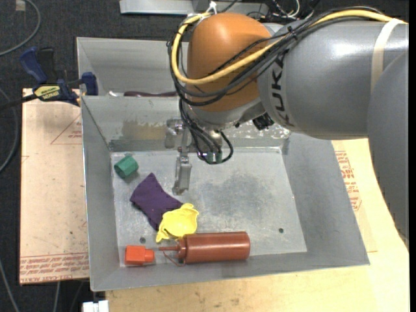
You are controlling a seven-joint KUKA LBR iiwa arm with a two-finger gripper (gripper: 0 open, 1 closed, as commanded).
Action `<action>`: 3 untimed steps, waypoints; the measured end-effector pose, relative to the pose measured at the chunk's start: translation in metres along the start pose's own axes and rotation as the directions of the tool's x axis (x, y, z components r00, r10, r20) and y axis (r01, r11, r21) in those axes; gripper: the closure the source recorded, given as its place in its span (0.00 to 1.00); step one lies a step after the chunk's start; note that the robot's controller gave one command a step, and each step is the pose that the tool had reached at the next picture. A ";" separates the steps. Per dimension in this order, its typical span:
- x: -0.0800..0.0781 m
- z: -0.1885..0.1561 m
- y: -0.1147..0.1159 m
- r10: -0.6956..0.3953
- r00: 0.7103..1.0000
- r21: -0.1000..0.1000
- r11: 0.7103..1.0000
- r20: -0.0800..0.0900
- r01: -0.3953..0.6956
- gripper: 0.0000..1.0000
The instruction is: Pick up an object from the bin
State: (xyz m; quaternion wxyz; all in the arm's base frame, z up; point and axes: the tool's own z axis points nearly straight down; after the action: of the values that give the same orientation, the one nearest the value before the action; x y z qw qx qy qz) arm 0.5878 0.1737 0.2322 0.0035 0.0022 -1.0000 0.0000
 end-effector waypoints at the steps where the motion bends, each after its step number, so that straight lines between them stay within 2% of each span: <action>1: -0.001 -0.005 -0.001 0.003 1.000 -0.001 1.000 0.008 -0.003 0.00; 2: 0.011 0.028 -0.003 -0.048 0.999 -0.002 0.999 0.013 0.048 0.00; 3: 0.024 0.088 0.004 -0.129 0.992 -0.001 0.992 0.011 0.129 0.00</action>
Offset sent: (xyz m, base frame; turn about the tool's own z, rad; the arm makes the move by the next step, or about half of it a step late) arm -0.0437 -0.0096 -0.1113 -0.1643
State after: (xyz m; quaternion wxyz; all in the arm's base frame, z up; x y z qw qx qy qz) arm 0.5636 0.1775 0.1442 -0.0021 0.0668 -0.9978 -0.0011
